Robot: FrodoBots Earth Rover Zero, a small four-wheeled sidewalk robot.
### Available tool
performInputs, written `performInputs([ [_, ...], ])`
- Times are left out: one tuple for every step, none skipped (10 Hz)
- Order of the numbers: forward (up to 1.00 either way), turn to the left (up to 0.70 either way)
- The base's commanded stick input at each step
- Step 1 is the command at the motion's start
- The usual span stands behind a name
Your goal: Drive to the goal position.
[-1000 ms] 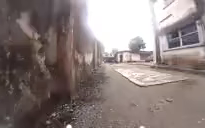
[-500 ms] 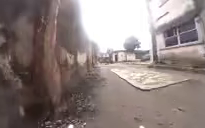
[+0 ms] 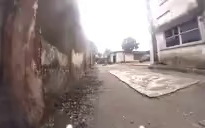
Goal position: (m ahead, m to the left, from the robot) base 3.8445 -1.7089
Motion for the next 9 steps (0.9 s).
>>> performInputs([
  [0.70, 0.00],
  [0.70, 0.00],
  [0.70, 0.00],
  [0.70, 0.00],
  [0.70, 0.00],
  [0.70, 0.00],
  [0.70, 0.00],
  [0.70, 0.00],
  [0.70, 0.00],
])
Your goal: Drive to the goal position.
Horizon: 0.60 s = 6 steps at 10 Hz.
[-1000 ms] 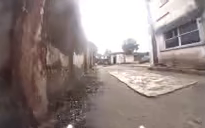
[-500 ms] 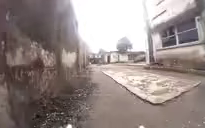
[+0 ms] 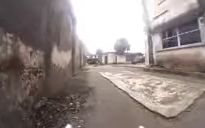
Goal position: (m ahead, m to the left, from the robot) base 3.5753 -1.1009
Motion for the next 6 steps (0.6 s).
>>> performInputs([
  [0.70, 0.00],
  [0.70, 0.00],
  [0.70, 0.00],
  [0.70, 0.00],
  [0.70, 0.00],
  [0.70, 0.07],
])
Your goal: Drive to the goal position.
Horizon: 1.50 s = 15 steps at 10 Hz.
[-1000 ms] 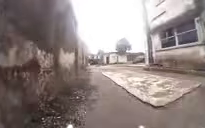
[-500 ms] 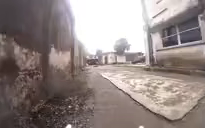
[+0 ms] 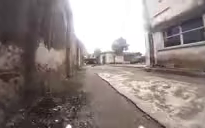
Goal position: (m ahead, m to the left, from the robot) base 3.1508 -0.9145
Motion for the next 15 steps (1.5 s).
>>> performInputs([
  [0.70, 0.27],
  [0.70, 0.27],
  [0.70, 0.20],
  [0.70, 0.04],
  [0.70, 0.00],
  [0.70, 0.00],
  [0.70, 0.00],
  [0.70, 0.00],
  [0.70, 0.00],
  [0.70, 0.00],
  [0.70, 0.00],
  [0.70, 0.03],
  [0.70, 0.20],
  [0.70, 0.27],
  [0.70, 0.00],
])
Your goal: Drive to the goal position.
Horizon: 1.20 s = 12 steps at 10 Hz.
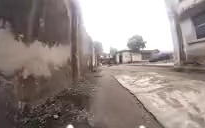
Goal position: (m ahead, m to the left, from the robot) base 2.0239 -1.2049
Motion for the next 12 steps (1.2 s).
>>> performInputs([
  [0.70, 0.00],
  [0.70, 0.00],
  [0.70, 0.00],
  [0.70, 0.00],
  [0.70, -0.27],
  [0.70, -0.25],
  [0.70, -0.07],
  [0.70, 0.00],
  [0.70, 0.00],
  [0.70, 0.00],
  [0.70, 0.00],
  [0.70, 0.00],
])
